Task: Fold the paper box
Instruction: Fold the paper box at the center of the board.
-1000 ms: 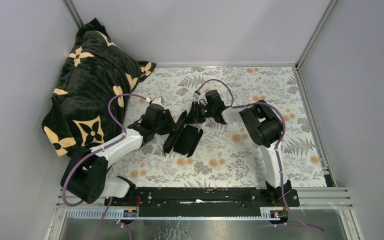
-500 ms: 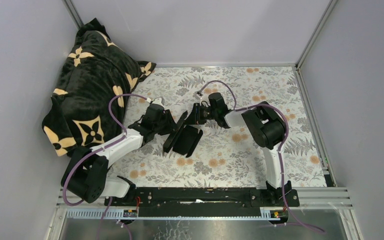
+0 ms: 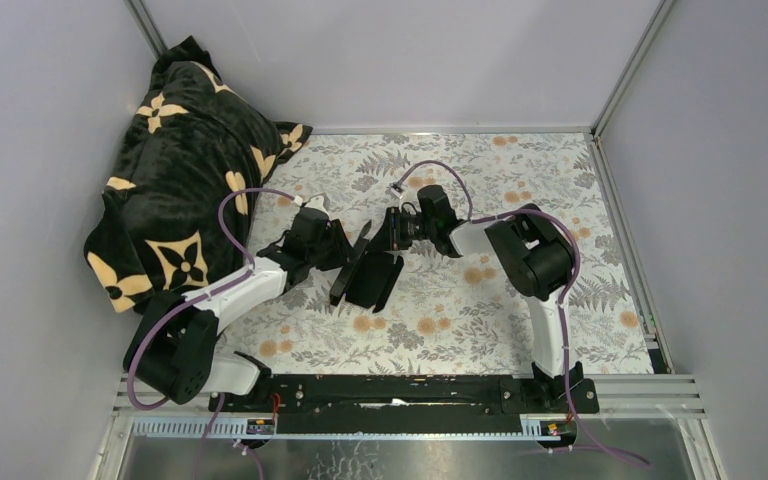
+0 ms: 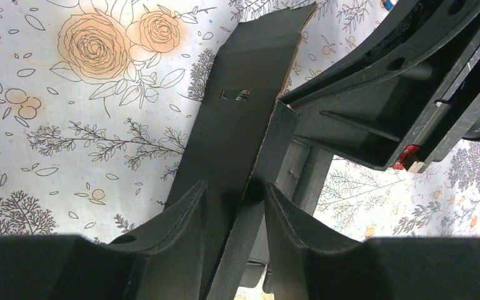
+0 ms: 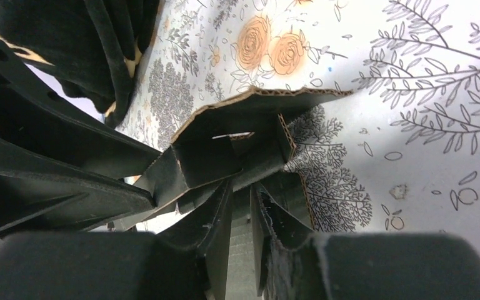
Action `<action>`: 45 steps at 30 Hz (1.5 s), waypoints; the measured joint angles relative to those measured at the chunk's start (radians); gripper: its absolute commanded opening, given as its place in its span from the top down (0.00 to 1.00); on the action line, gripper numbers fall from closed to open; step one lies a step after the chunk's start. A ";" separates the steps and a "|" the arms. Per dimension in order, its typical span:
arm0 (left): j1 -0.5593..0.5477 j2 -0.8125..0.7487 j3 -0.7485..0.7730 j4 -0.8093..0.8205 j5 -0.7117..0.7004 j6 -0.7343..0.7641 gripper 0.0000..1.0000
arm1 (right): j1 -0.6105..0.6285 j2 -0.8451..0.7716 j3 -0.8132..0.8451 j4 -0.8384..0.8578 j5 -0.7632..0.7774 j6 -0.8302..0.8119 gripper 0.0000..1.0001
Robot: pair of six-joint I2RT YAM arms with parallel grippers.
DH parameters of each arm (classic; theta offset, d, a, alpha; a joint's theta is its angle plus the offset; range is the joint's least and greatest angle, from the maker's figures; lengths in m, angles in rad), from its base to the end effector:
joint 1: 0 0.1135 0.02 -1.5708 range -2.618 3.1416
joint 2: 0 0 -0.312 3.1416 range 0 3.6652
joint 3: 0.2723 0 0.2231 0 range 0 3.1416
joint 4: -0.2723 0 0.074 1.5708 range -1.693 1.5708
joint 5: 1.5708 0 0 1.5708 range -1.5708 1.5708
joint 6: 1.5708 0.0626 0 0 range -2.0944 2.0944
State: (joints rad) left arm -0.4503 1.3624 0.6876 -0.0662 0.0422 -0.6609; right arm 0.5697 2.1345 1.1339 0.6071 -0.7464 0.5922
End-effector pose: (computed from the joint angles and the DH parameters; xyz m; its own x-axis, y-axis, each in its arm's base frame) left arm 0.2342 -0.1162 0.2392 -0.7639 -0.3119 -0.5650 -0.0076 0.8798 -0.4754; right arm 0.3678 0.2861 0.1827 -0.7837 -0.0153 -0.6210 -0.5865 0.3477 0.7315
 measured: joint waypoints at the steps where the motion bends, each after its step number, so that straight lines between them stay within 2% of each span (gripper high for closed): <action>1: 0.000 0.000 0.000 0.001 0.000 0.000 0.57 | 0.000 -0.002 0.000 -0.009 0.005 -0.004 0.77; 10: 0.000 0.000 0.000 0.001 0.001 0.000 0.57 | -0.003 -0.023 0.022 -0.114 0.061 -0.020 0.77; 20: 0.032 -0.003 -0.015 0.021 0.045 -0.022 0.56 | -0.015 -0.020 0.158 -0.234 0.121 -0.031 0.78; 30: 0.050 -0.011 -0.031 0.039 0.070 -0.039 0.56 | -0.021 0.048 0.237 -0.340 0.181 -0.034 0.80; 45: 0.076 -0.012 -0.062 0.090 0.119 -0.061 0.56 | -0.023 0.096 0.249 -0.360 0.183 -0.012 0.80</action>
State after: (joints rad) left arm -0.3748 1.3506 0.6254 0.0242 0.1612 -0.7216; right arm 0.5468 2.2303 1.3830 0.2466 -0.5632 0.5800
